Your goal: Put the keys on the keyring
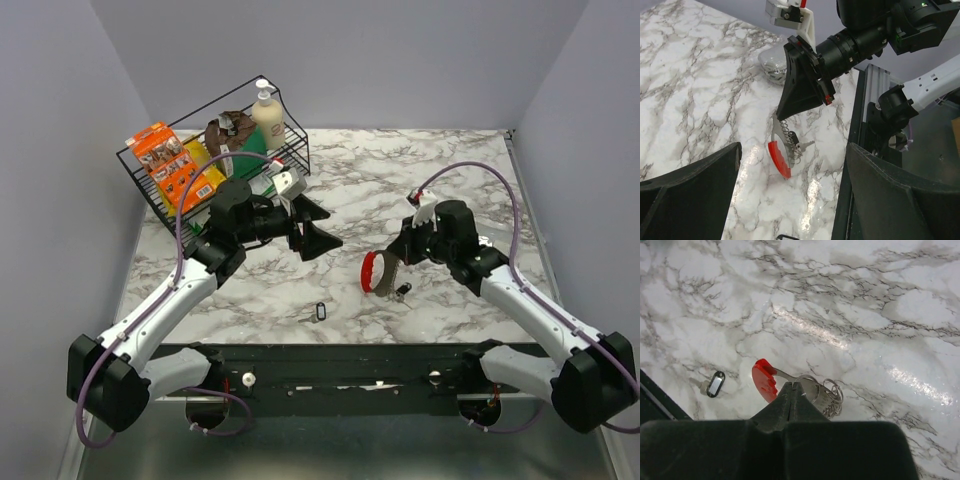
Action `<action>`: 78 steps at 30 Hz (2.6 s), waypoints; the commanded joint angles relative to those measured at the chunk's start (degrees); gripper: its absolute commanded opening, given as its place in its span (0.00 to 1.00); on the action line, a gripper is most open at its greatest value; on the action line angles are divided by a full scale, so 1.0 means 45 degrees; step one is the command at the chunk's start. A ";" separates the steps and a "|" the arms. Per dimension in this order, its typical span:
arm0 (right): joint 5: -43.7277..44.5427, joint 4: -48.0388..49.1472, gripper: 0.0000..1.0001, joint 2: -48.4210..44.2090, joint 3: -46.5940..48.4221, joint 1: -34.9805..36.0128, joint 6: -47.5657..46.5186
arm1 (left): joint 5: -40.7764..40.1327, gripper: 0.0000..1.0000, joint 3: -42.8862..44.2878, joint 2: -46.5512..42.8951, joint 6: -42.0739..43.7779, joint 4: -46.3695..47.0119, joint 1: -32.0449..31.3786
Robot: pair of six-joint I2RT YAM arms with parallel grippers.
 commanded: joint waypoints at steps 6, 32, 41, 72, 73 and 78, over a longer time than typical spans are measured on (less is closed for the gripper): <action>0.1281 0.1973 0.00 0.1495 -0.0861 0.0051 0.1672 | -0.1110 0.94 -0.0912 -0.0099 -0.0601 0.0473 -0.0296; 0.0793 0.4708 0.23 0.5756 -0.0001 0.0051 0.4387 | -0.1970 0.95 -0.1771 0.0389 0.0161 0.0766 -0.1371; 0.1183 0.4553 0.73 0.4758 -0.0022 0.0051 0.4680 | -0.2028 0.95 -0.1557 0.1073 0.0064 0.0903 -0.1371; 0.2590 0.3088 0.84 0.1848 -0.1271 -0.2272 0.4133 | -0.5915 0.96 0.1157 0.7340 -0.9680 -0.0913 -0.0960; 0.2551 0.3088 0.84 0.1847 -0.1272 -0.2389 0.4095 | -0.5916 0.96 0.1197 0.7459 -0.9876 -0.0913 -0.0980; 0.2297 0.3049 0.84 0.1847 -0.1349 -0.2468 0.3938 | -0.5779 0.89 0.2033 0.8551 -1.0035 -0.1244 -0.1272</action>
